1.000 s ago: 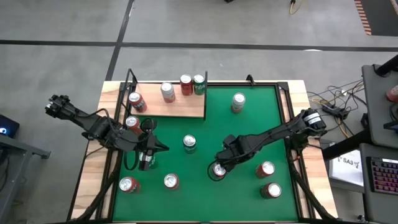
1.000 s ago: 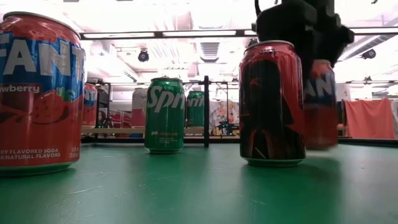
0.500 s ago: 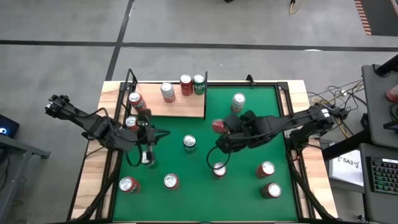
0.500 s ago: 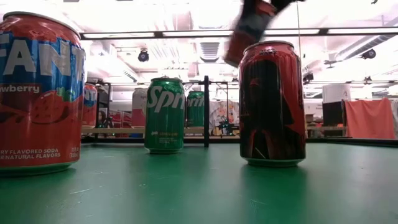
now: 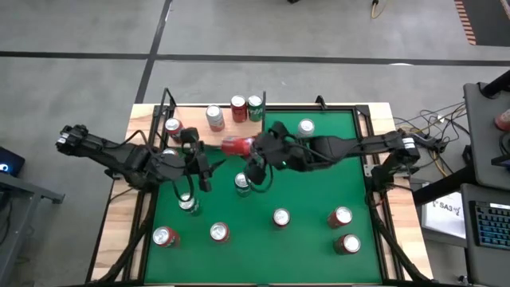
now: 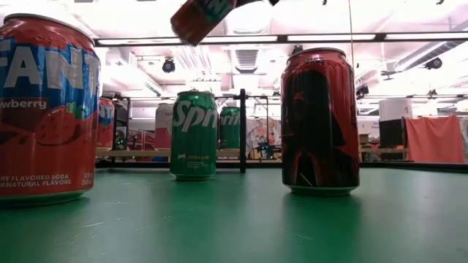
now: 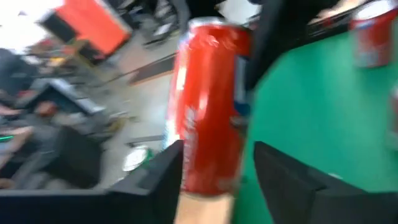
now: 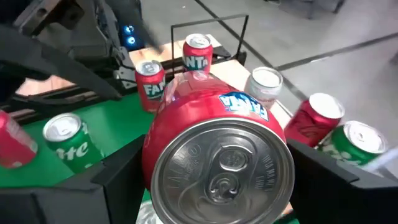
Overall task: Place canned beverage on shelf
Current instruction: Put the red soda can on the shelf aligned with the other red soda can
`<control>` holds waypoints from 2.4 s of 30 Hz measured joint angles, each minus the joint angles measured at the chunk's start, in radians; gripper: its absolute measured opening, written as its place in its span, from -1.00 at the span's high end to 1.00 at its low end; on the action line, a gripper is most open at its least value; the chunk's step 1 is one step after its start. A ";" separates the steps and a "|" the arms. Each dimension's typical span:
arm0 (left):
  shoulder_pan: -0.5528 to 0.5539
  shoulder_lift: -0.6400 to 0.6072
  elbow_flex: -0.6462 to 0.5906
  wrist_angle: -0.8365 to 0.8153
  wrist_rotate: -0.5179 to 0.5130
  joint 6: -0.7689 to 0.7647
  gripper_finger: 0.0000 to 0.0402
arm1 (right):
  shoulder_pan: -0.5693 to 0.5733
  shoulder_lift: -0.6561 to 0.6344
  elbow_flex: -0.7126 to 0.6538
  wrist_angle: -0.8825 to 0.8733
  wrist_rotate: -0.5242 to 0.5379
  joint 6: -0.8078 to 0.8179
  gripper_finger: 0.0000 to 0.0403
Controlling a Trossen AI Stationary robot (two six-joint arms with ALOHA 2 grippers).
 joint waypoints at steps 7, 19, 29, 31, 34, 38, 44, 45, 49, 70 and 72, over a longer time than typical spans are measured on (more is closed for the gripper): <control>0.051 0.023 -0.003 -0.028 -0.097 0.053 -0.51 | -0.093 0.048 0.000 0.082 -0.118 -0.011 -0.46; 0.098 0.028 -0.040 -0.019 0.002 0.000 -0.69 | -0.121 0.051 0.000 0.103 -0.204 -0.023 -0.46; 0.124 0.048 -0.085 0.040 -0.022 -0.014 -0.69 | -0.136 0.052 -0.002 0.143 -0.261 -0.026 -0.46; 0.128 0.057 -0.085 0.056 -0.026 -0.010 -0.69 | -0.136 0.052 -0.002 0.145 -0.260 -0.026 -0.46; 0.138 0.076 -0.085 0.063 -0.034 -0.009 -0.69 | -0.138 0.053 -0.002 0.152 -0.263 -0.024 -0.46; 0.139 0.100 -0.085 0.071 -0.070 -0.008 -0.69 | -0.139 0.055 -0.002 0.153 -0.264 -0.024 -0.46; 0.139 0.114 -0.086 0.096 -0.120 -0.001 -0.52 | -0.142 0.055 -0.002 0.160 -0.263 -0.033 -0.46; 0.139 0.114 -0.086 0.096 -0.126 -0.001 -0.46 | -0.142 0.055 -0.002 0.163 -0.264 -0.037 -0.46; 0.139 0.113 -0.086 0.104 -0.127 -0.001 -0.36 | -0.143 0.055 -0.002 0.164 -0.266 -0.041 -0.50; 0.169 -0.088 -0.303 0.474 0.200 0.006 -0.36 | -0.129 -0.081 -0.007 0.213 -0.279 -0.268 -0.82; 0.168 -0.120 -0.362 0.558 0.230 0.002 -0.36 | -0.125 -0.101 -0.020 0.217 -0.286 -0.308 -0.82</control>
